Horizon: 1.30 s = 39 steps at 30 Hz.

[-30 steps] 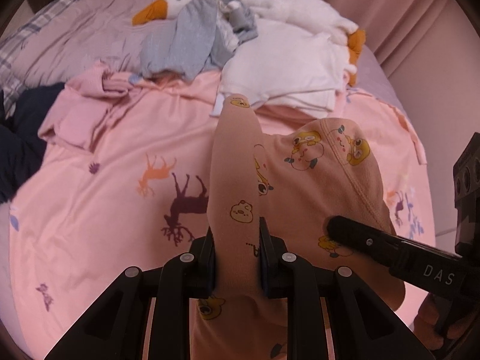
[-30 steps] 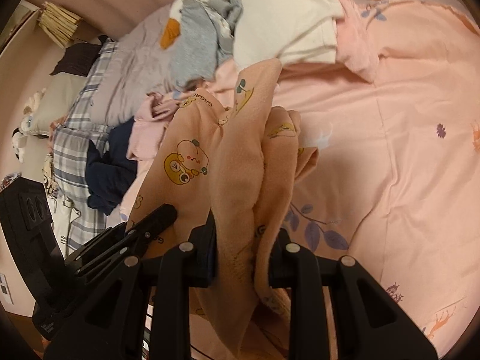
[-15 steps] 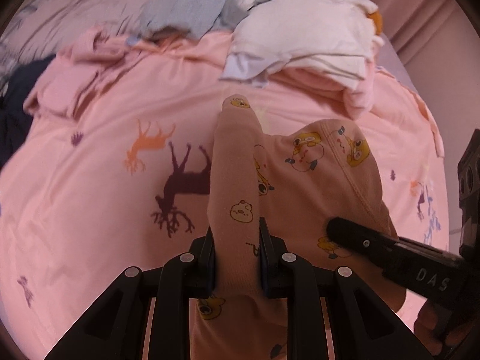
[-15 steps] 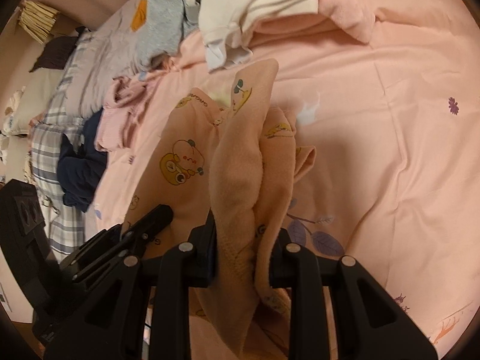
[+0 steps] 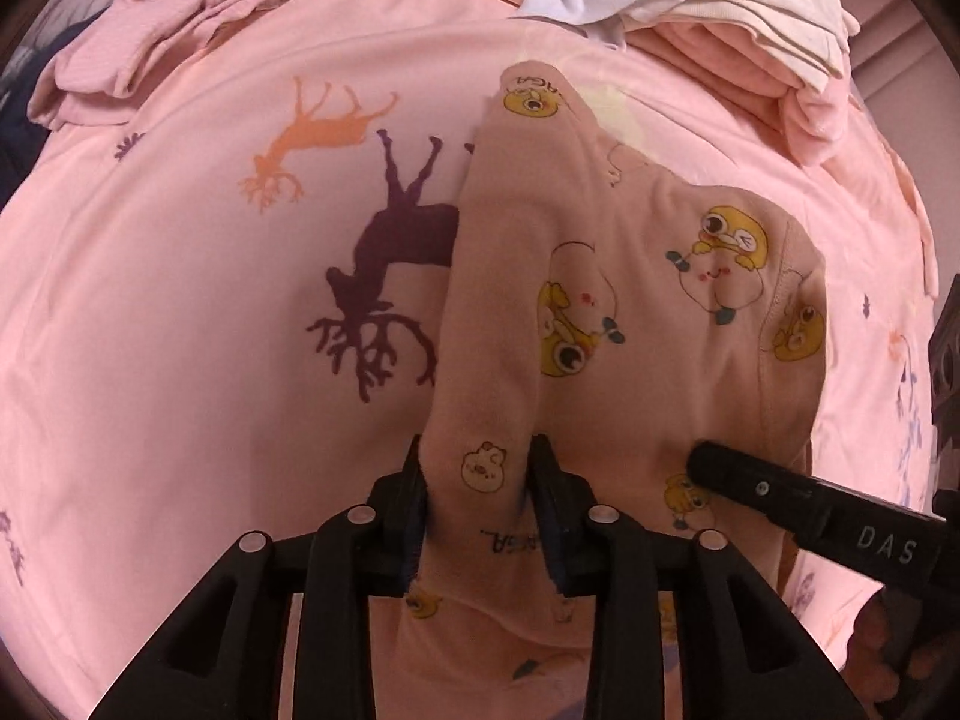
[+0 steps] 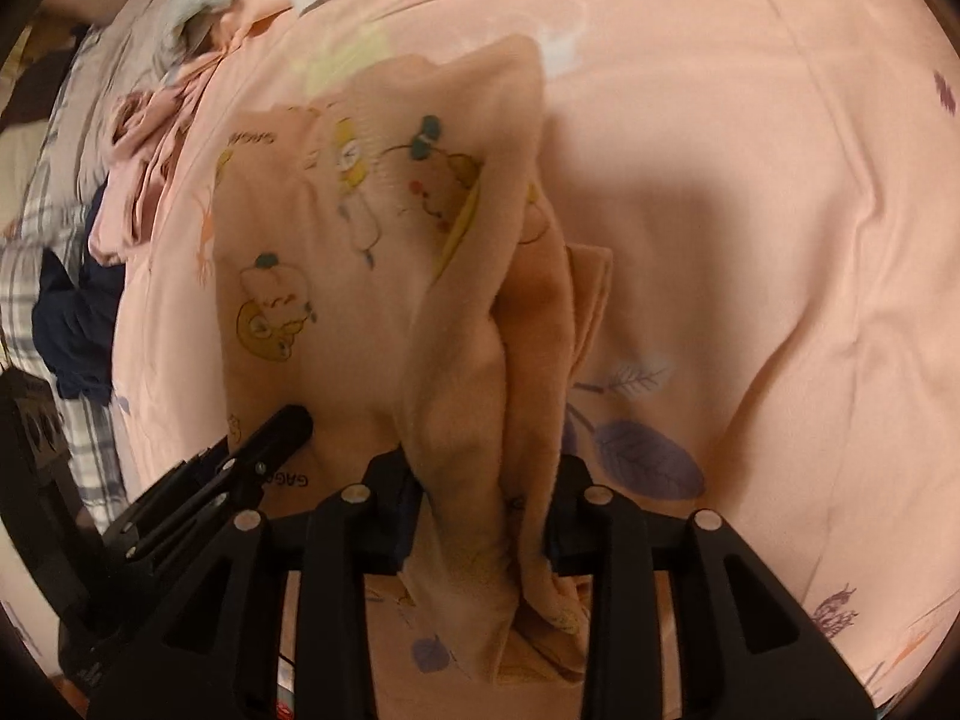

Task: Fold small clothes
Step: 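Lower the folded bundle onto the sheet and open both grippers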

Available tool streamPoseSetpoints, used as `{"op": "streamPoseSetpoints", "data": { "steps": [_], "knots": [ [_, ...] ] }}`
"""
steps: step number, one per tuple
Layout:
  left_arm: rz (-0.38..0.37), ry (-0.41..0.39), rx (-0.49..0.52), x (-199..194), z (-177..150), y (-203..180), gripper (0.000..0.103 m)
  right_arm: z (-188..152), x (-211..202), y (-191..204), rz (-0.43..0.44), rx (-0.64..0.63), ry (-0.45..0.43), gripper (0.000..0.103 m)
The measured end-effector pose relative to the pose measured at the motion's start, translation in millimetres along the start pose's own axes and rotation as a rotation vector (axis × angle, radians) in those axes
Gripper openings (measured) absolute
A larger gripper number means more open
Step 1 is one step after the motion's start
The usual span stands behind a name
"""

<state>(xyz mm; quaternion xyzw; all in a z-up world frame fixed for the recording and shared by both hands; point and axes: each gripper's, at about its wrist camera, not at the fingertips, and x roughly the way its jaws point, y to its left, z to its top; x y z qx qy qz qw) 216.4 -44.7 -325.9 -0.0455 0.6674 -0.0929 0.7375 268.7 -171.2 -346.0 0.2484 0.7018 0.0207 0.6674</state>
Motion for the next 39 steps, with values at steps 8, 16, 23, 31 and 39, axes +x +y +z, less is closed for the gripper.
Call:
{"op": "streamPoseSetpoints", "data": {
  "steps": [8,16,23,31,39],
  "knots": [
    [0.061,0.027,-0.021,-28,4,24,0.057,0,-29,-2,-0.115,-0.046,-0.022,0.045],
    [0.044,-0.108,-0.06,-104,0,33,0.056,16,-94,2,-0.029,-0.067,-0.15,0.011],
    [-0.017,0.052,-0.013,-46,-40,-4,0.056,51,-30,16,-0.039,-0.07,-0.039,0.007],
    [0.02,0.167,-0.095,5,-60,26,0.056,98,10,14,-0.133,-0.108,-0.015,0.0],
    [0.045,0.181,-0.05,1,-70,35,0.056,74,-22,21,-0.073,-0.061,-0.034,0.008]
  ]
}}
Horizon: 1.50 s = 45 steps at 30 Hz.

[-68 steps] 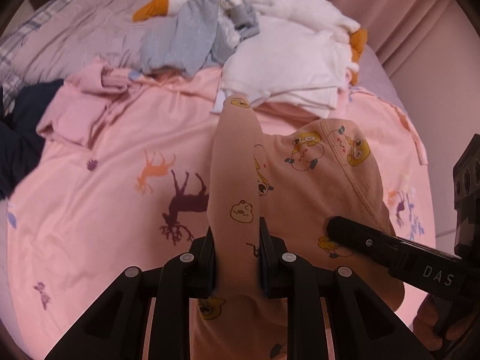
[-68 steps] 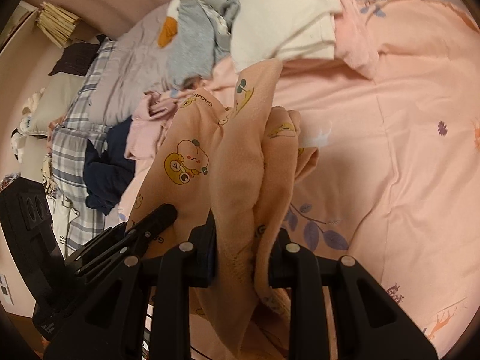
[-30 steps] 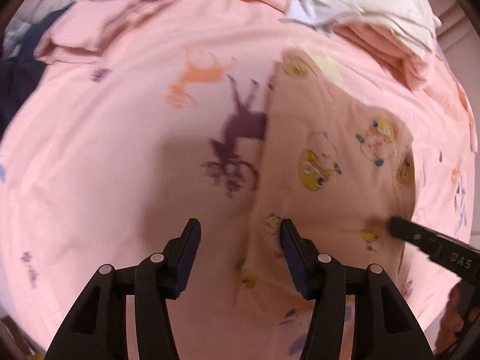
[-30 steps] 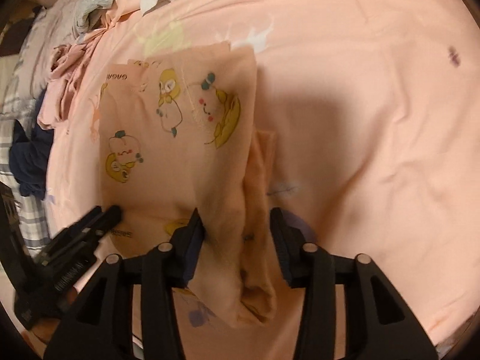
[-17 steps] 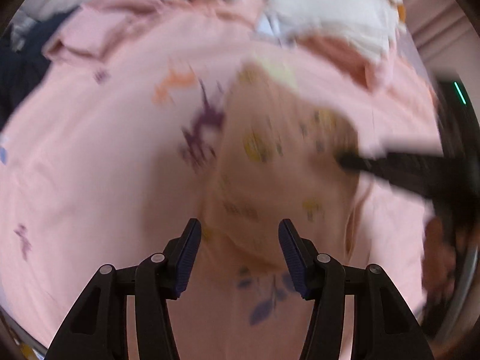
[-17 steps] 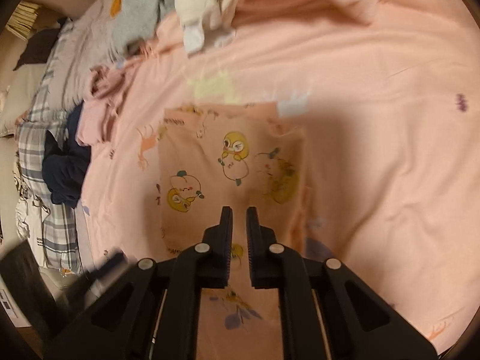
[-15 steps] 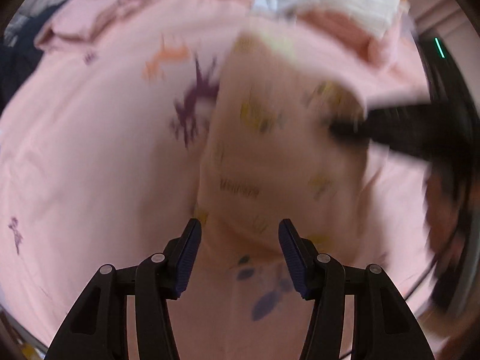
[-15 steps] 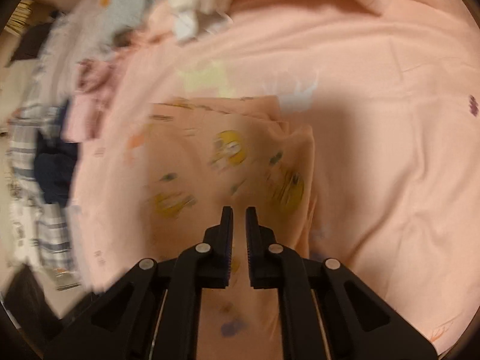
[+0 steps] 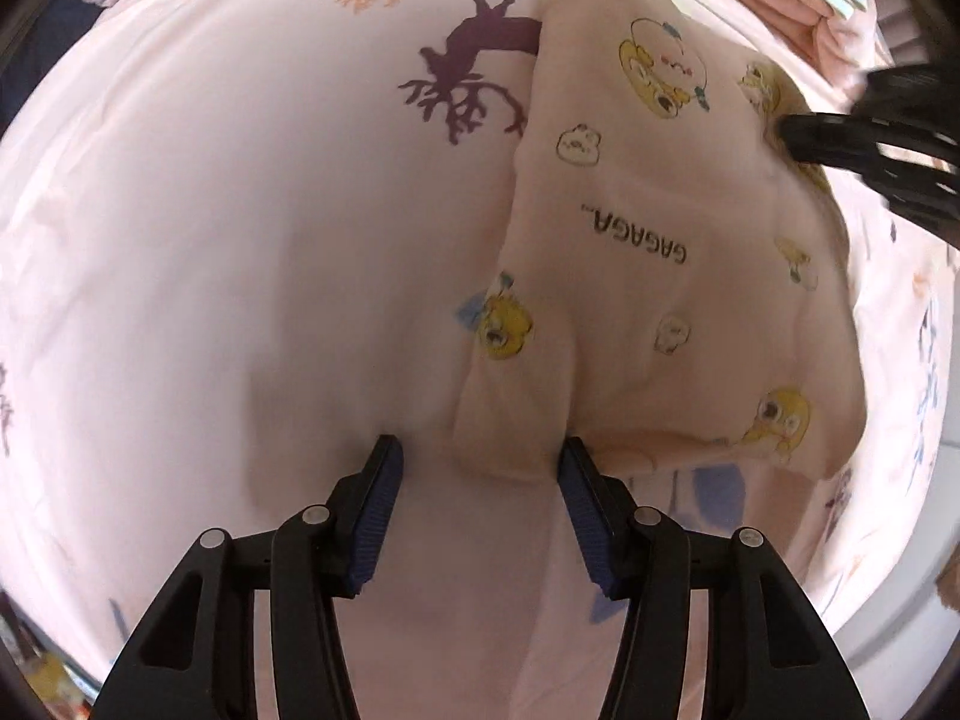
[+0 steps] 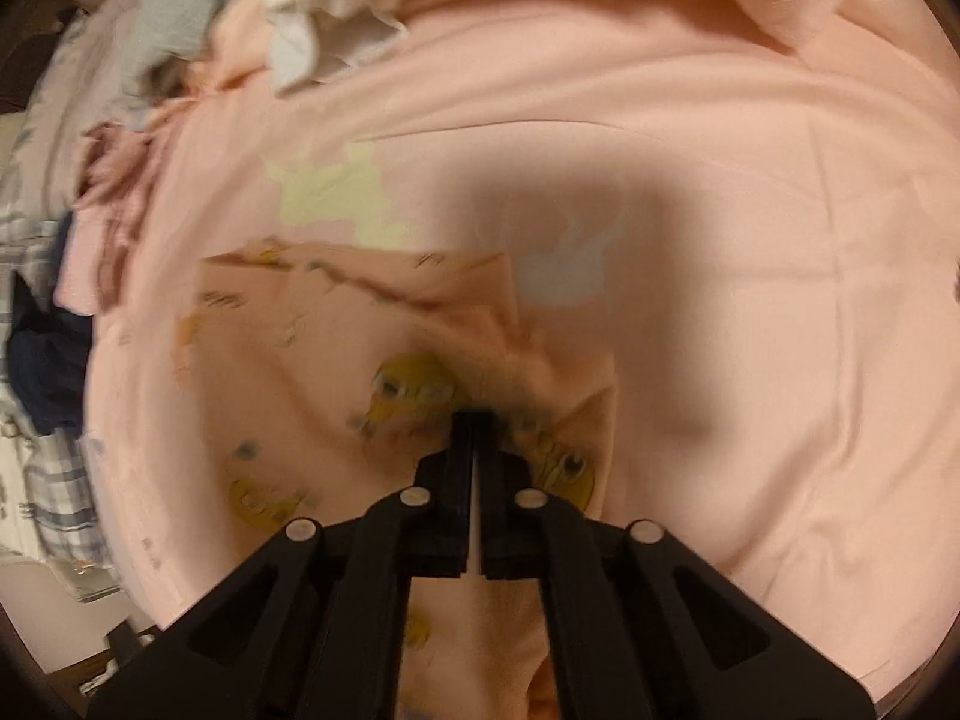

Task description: Fold small clothes

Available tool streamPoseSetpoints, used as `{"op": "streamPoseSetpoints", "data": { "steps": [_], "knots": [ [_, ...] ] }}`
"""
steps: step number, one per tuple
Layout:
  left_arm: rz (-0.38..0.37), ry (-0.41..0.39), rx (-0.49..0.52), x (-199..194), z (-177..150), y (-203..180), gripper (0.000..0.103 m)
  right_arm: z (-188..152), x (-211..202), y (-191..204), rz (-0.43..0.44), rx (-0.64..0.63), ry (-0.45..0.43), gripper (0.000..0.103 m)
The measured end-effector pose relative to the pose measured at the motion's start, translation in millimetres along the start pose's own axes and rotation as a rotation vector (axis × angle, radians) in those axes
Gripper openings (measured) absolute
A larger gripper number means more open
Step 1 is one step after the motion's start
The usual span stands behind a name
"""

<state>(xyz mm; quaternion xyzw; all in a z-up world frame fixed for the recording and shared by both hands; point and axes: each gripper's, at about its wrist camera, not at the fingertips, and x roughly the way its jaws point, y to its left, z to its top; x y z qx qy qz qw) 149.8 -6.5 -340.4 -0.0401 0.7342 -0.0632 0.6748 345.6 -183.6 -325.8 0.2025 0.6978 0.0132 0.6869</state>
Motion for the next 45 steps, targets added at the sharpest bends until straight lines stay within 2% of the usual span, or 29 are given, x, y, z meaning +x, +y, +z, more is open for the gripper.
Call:
{"op": "streamPoseSetpoints", "data": {
  "steps": [2,4,6,8,10,11,13,15,17,18,22,28,32,38,45],
  "knots": [
    [0.031,0.016,0.026,-1,-5,0,0.056,-19,-17,-2,0.045,0.019,-0.009,0.009],
    [0.093,0.04,0.049,0,-15,2,0.051,-46,-33,-2,0.139,0.026,-0.02,0.009],
    [0.085,0.025,0.029,-4,-21,7,0.051,-72,-34,5,0.206,-0.003,-0.001,0.009],
    [0.061,0.033,-0.026,-5,-24,14,0.051,-93,-24,10,0.17,-0.037,0.03,0.008],
    [0.048,0.038,-0.069,-5,-25,21,0.051,-109,4,0,0.079,-0.001,0.107,0.007],
    [0.059,0.03,-0.075,-5,-25,23,0.051,-115,18,-10,0.048,0.036,0.15,0.0],
    [0.082,0.009,-0.07,-6,-23,25,0.051,-130,38,-36,0.058,0.163,0.21,0.0],
    [0.114,-0.021,-0.066,-10,-23,32,0.048,-146,40,-57,0.073,0.299,0.253,0.0],
    [0.107,-0.048,-0.084,-16,-20,38,0.042,-156,30,-68,0.088,0.342,0.211,0.002],
    [0.096,-0.065,-0.097,-21,-18,41,0.04,-157,22,-68,0.09,0.334,0.183,0.007],
    [0.077,-0.151,-0.133,-48,-7,45,0.035,-155,-1,-56,0.035,0.26,0.122,0.008],
    [0.088,-0.254,-0.066,-91,1,27,0.035,-138,-42,-25,-0.032,0.115,0.008,0.009],
    [0.065,-0.316,-0.049,-119,-11,-4,0.035,-139,-73,-1,-0.08,0.026,-0.076,0.01],
    [0.046,-0.437,-0.031,-165,-19,-26,0.035,-152,-140,7,-0.087,-0.013,-0.193,0.012],
    [0.056,-0.517,0.007,-221,-30,-39,0.035,-171,-210,30,-0.131,-0.061,-0.33,0.012]
  ]
}}
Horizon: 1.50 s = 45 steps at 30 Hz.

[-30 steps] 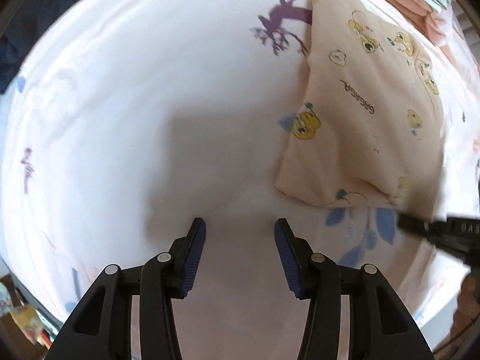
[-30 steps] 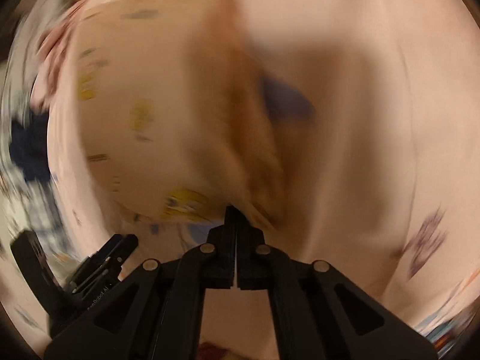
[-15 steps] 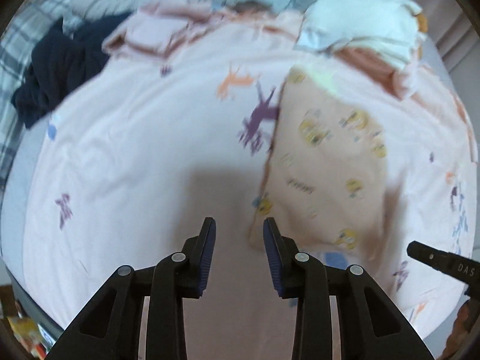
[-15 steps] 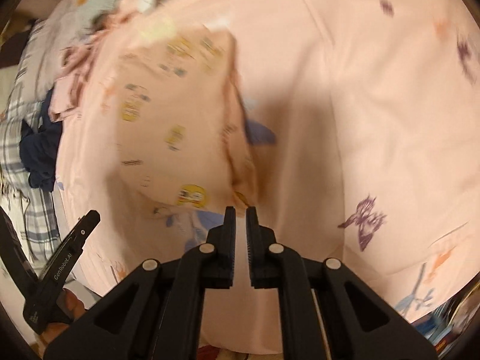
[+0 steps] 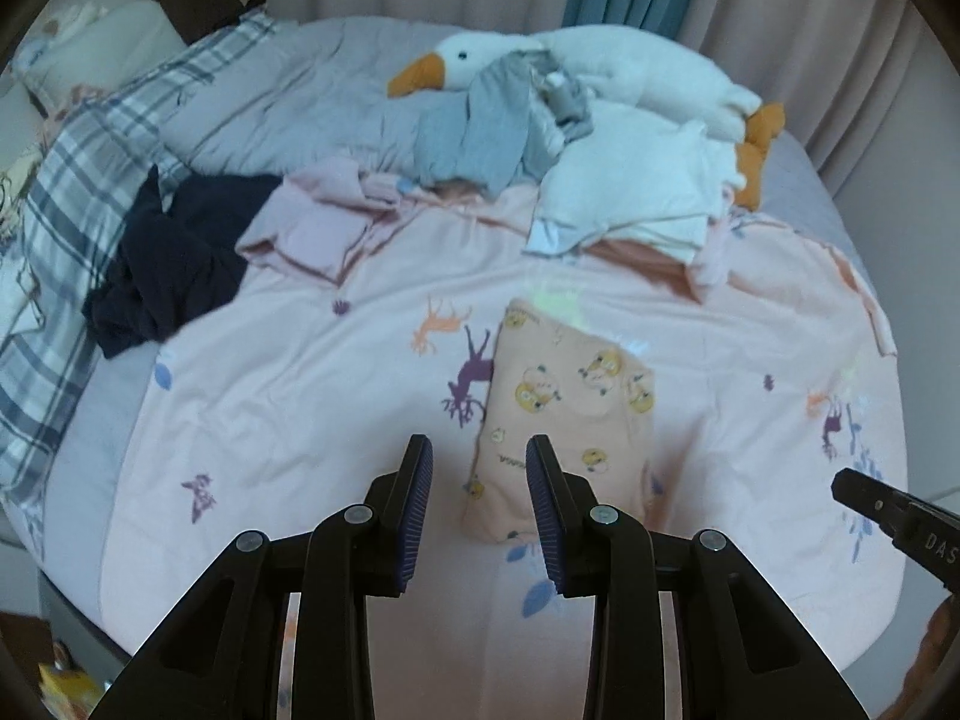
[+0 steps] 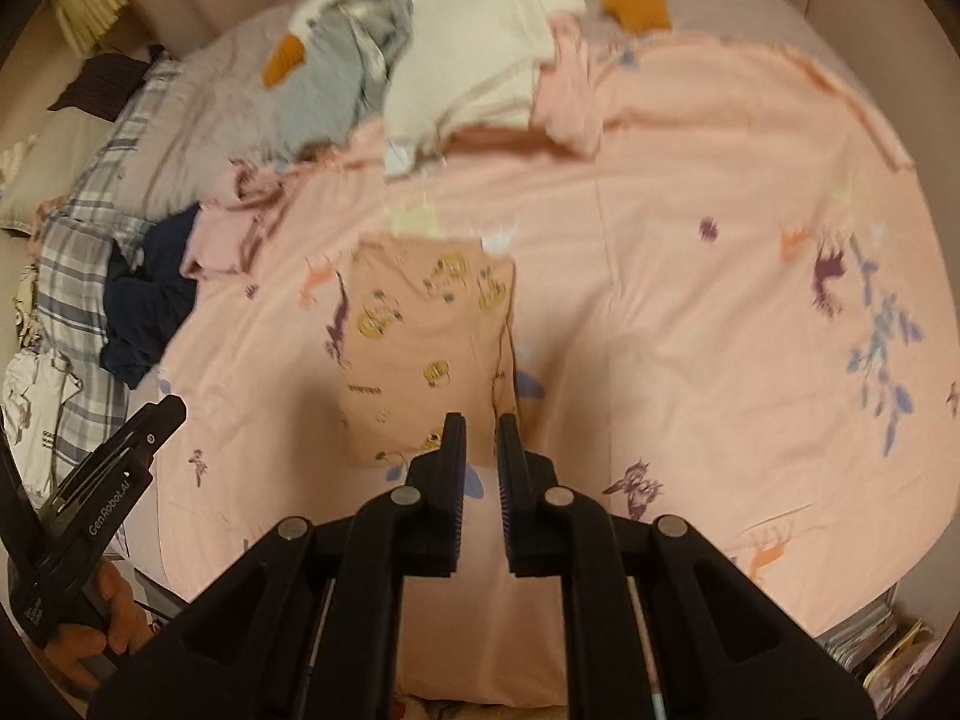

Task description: Fold small clothes

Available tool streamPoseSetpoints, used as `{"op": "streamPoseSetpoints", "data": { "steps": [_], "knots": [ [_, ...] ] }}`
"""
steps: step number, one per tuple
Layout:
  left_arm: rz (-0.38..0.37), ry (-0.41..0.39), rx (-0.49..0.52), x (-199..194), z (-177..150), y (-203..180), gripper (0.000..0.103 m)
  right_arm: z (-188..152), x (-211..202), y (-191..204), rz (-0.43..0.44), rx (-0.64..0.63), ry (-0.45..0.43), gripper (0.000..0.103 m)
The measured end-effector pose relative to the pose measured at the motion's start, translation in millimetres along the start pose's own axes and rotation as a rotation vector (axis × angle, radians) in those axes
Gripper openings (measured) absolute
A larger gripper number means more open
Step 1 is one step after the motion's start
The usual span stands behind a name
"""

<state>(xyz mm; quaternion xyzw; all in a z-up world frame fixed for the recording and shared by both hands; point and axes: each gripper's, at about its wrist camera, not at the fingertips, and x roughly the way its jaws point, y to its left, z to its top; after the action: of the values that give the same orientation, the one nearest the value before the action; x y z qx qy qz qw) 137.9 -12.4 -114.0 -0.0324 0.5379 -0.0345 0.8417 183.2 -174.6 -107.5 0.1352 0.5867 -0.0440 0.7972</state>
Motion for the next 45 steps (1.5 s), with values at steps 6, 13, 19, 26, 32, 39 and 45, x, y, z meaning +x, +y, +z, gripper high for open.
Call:
{"op": "streamPoseSetpoints", "data": {
  "steps": [6,13,19,26,32,39,45],
  "knots": [
    [-0.024,-0.023,0.015,-34,12,-12,0.035,0,-40,8,0.043,-0.009,-0.048,0.012],
    [-0.042,-0.036,0.022,-60,22,-21,0.035,1,-65,12,0.039,-0.013,-0.063,0.015],
    [-0.127,-0.03,0.034,-72,30,-26,0.067,1,-83,7,0.069,0.014,-0.086,0.052],
    [-0.176,-0.036,0.087,-85,26,-28,0.097,-4,-101,5,0.052,0.023,-0.11,0.085],
    [-0.218,-0.064,0.059,-95,24,-25,0.097,-11,-108,-1,0.018,0.03,-0.102,0.093],
    [-0.191,-0.038,0.081,-94,23,-31,0.098,-14,-116,-2,-0.007,0.048,-0.115,0.098],
    [-0.145,-0.042,0.079,-93,15,-34,0.098,-18,-115,3,0.02,0.033,-0.121,0.099]
  ]
}}
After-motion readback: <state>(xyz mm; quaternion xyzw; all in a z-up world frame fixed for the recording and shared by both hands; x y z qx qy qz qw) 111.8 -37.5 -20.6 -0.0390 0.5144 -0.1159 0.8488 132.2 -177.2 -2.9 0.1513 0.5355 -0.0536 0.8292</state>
